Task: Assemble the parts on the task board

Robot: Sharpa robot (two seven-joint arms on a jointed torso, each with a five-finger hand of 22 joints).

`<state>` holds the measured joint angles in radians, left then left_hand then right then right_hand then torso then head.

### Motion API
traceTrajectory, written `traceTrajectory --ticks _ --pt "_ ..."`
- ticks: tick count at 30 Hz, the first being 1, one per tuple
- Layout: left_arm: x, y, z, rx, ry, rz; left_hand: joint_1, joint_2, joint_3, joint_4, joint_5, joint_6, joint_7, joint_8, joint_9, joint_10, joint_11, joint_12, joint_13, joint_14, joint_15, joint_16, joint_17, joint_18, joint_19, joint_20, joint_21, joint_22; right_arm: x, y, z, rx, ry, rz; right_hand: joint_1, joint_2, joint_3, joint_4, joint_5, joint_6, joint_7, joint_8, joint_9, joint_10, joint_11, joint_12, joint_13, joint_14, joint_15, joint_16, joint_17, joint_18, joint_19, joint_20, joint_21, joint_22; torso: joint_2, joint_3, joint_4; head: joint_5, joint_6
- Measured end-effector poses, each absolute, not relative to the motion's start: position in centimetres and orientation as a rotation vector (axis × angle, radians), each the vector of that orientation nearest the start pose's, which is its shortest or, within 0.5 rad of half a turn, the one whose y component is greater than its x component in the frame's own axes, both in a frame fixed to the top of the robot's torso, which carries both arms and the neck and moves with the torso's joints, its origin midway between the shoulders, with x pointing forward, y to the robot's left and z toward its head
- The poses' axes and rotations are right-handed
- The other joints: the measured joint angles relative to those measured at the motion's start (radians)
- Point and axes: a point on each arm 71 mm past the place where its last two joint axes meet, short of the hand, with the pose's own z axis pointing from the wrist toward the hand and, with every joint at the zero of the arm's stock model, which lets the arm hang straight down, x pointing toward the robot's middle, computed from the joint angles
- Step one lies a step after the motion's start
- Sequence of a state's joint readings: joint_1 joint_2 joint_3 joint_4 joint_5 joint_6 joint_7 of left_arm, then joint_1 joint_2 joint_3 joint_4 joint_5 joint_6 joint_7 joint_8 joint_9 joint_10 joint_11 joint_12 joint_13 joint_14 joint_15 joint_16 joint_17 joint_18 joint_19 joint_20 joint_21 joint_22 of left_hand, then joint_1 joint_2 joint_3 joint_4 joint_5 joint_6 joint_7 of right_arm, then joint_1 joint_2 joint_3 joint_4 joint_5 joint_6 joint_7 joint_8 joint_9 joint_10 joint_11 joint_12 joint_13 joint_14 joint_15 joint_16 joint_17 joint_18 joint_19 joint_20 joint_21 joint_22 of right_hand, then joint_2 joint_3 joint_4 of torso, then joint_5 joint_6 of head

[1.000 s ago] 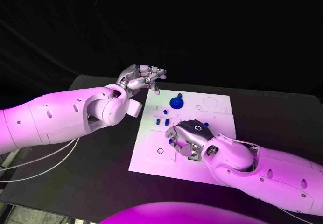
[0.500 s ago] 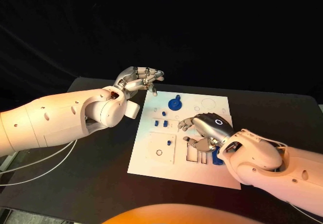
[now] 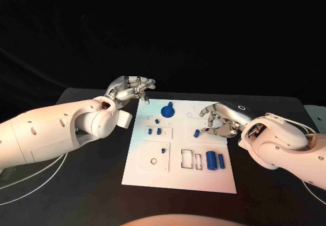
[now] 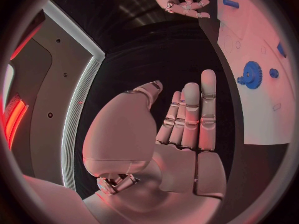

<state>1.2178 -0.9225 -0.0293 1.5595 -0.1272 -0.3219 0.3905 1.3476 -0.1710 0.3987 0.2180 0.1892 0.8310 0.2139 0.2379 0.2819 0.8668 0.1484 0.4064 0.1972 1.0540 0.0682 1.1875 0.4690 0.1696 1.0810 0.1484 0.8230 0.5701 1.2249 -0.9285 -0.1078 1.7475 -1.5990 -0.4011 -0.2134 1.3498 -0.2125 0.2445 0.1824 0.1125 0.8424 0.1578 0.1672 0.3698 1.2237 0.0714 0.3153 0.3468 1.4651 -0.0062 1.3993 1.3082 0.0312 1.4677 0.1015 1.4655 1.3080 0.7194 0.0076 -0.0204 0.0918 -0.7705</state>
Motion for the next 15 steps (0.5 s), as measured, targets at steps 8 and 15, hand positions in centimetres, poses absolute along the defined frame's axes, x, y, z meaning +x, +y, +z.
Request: traceTrajectory --ticks 8,15 --pt "48.7 23.7 -16.1 -0.973 1.403 -1.484 0.000 0.000 0.000 0.000 0.000 0.000 0.000 0.000 0.000 0.000 0.000 0.000 0.000 0.000 0.000 0.000 0.000 0.000 0.000 0.000 0.000 -0.001 44.4 -18.0 -18.0 -0.269 1.646 0.614 0.102 0.035 -0.148 0.108 0.000 -0.013 0.002 0.043 0.008 -0.092 0.006 0.059 0.095 0.000 0.000 0.000 0.000 -0.002 -0.003 -0.003 -0.011 0.000 0.000 -0.0005 0.0015 -0.007 0.005" --pt "48.6 23.7 -16.1 -0.974 1.403 -1.483 0.000 0.000 0.000 0.000 0.000 0.000 0.000 0.000 0.000 0.000 0.000 0.000 0.000 0.000 0.000 0.000 0.000 0.000 0.000 0.000 0.000 -0.001 44.7 -17.3 -19.1 -0.289 1.698 0.611 0.124 0.057 -0.148 0.108 -0.006 0.013 0.005 0.061 0.010 -0.130 0.013 0.021 0.071 0.002 0.003 -0.013 -0.018 -0.002 -0.003 -0.003 -0.041 0.000 0.001 -0.0012 0.0015 -0.006 0.005"
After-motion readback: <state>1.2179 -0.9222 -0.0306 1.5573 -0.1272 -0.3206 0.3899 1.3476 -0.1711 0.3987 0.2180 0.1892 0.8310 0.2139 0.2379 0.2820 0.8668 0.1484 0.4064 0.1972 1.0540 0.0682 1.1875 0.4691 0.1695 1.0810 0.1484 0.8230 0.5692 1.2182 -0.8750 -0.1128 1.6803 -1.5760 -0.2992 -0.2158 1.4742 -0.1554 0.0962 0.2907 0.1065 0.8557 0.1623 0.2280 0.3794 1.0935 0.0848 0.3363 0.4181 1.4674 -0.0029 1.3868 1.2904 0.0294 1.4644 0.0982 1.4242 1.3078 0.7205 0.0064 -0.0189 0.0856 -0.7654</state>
